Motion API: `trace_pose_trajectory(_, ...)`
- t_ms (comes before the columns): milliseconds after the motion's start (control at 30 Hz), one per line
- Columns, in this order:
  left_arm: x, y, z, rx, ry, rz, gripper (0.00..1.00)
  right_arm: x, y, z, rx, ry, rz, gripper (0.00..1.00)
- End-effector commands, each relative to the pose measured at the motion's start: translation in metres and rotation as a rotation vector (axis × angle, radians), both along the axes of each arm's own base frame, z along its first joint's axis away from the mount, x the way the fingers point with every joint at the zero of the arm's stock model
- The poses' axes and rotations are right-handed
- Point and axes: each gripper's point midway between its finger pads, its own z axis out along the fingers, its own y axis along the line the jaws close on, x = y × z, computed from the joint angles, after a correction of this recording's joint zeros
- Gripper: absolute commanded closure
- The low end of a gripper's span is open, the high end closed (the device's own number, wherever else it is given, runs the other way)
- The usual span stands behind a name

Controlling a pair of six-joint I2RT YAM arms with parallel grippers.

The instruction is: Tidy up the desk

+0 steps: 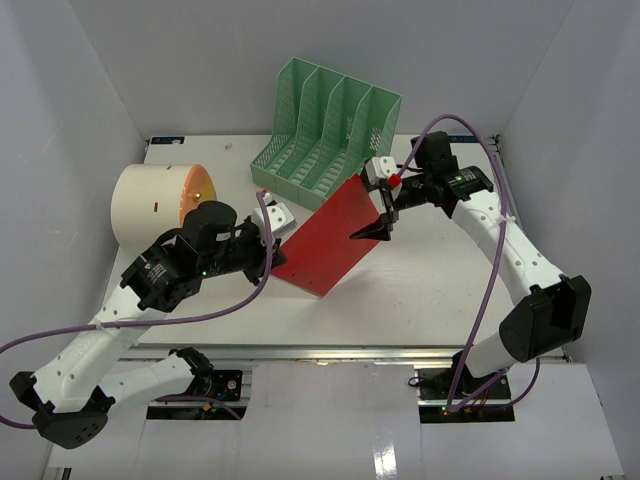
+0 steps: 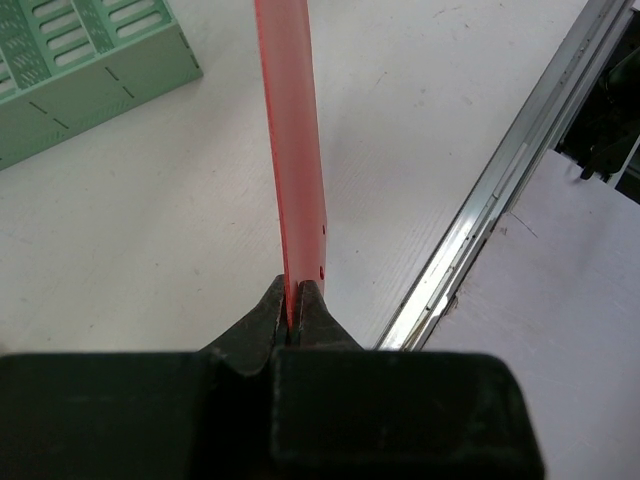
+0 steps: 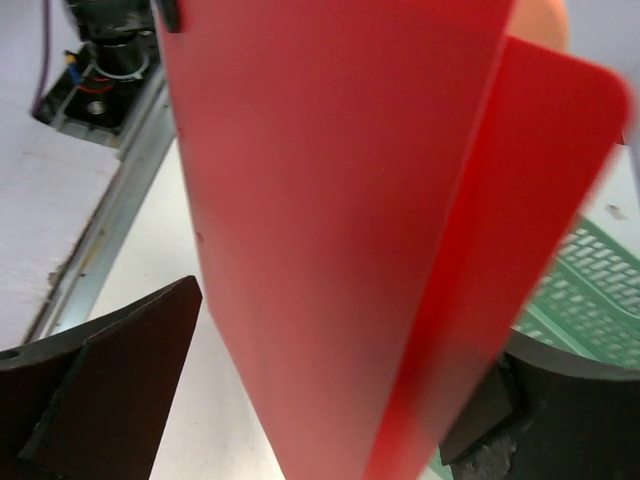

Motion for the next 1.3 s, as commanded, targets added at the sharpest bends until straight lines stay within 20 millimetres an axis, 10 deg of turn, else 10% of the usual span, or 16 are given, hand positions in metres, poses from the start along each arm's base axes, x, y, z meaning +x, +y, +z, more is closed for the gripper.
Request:
trace_pose_trajectory(0, 0.005, -0.009, 0.032, -0.074, -0.107, -0.038, 1.0, -0.017, 0.003, 0.002, 0.02, 0.022, 0.075, 0.16)
trace_pose_trajectory(300, 0.011, -0.007, 0.011, -0.024, -0.117, -0.034, 1.0, -0.015, 0.001, -0.007, -0.009, 0.03, 0.06, 0.83)
trace_pose_trajectory(400, 0.012, -0.007, 0.009, -0.027, -0.12, -0.028, 0.99, -0.015, 0.0, -0.01, -0.024, 0.041, 0.051, 0.91)
trace_pose_trajectory(767, 0.021, 0.002, 0.058, -0.221, -0.276, 0.086, 0.08, -0.025, -0.006, -0.006, -0.033, 0.042, 0.029, 0.92)
trace_pose_trajectory(967, 0.01, 0.012, 0.109, -0.4, -0.429, 0.096, 0.04, -0.028, -0.012, -0.003, -0.025, 0.056, 0.018, 0.92)
trace_pose_trajectory(1267, -0.008, 0.035, 0.081, -0.654, -0.532, 0.154, 0.02, -0.011, -0.042, 0.026, 0.023, 0.028, -0.088, 0.92)
